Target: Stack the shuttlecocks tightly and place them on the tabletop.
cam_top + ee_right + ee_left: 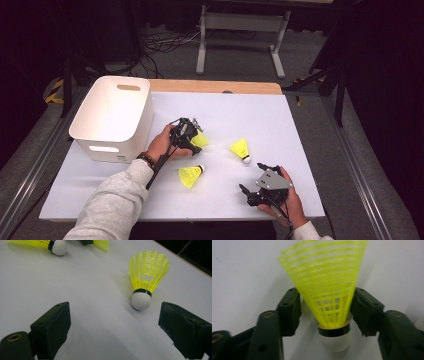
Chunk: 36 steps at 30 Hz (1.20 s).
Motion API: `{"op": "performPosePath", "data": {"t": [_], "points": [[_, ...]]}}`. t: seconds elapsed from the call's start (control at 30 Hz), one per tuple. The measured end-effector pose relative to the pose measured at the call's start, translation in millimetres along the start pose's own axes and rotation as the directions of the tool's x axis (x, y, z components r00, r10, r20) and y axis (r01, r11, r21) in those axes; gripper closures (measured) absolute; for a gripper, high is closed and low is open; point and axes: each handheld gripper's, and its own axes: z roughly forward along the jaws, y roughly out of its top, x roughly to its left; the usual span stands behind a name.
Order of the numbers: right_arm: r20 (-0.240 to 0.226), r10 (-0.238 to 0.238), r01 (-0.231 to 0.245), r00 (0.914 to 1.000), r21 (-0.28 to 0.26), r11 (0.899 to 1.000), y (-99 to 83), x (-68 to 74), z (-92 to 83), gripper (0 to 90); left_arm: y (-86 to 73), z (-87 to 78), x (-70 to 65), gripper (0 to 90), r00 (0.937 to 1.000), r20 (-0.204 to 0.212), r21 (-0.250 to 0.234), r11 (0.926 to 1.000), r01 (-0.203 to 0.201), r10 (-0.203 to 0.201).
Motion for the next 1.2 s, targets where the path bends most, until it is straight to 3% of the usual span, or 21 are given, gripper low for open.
{"op": "performPosePath", "data": {"t": [0.17,0.27,0.53,0.7,0.87,0.93,1.0,1.13,1.2], "points": [[-0.001,0.002,-0.002,1.0000,0.000,1.000,-0.1,-0.4,-0.1,11.4,-3.0,-8.7,4.9,55.7,0.9993,-0.033,0.006,0.9998,-0.017,0.017],[0.003,0.001,-0.001,1.0000,-0.002,1.000,0.3,-0.1,-0.1,11.6,-6.3,-13.2,7.8,55.6,0.9992,-0.039,0.001,1.0000,-0.008,0.008],[-0.006,-0.003,0.003,1.0000,0.008,1.000,0.5,1.5,1.8,11.6,-15.2,-12.4,11.9,49.5,0.9985,-0.052,0.068,0.9976,-0.011,0.014],[-0.010,-0.002,0.002,1.0000,0.008,1.000,0.6,1.9,2.3,11.6,-14.5,-16.1,12.5,40.1,0.9993,-0.034,-0.010,0.9998,0.018,-0.019],[-0.012,-0.002,0.002,0.9999,0.006,1.000,0.4,1.3,2.0,11.6,-10.2,-14.1,8.8,28.6,0.9994,-0.004,-0.088,0.9955,0.034,-0.035],[-0.013,0.000,0.000,0.9999,0.005,1.000,0.2,1.2,1.9,11.6,-7.6,-13.9,8.5,21.8,0.9977,0.006,-0.133,0.9888,0.068,-0.068],[-0.015,0.002,-0.002,0.9999,0.005,1.000,0.1,1.0,2.1,11.5,-3.8,-14.0,8.1,20.6,0.9934,0.001,-0.190,0.9753,0.113,-0.115],[-0.016,-0.002,0.002,0.9999,0.006,1.000,0.0,1.3,2.7,11.6,3.6,-14.0,8.7,19.0,0.9879,-0.005,-0.244,0.9582,0.149,-0.155],[-0.015,-0.002,0.002,0.9999,0.008,1.000,-0.1,1.2,2.9,11.6,7.6,-12.6,9.3,19.0,0.9827,-0.003,-0.275,0.9449,0.177,-0.185]]}}
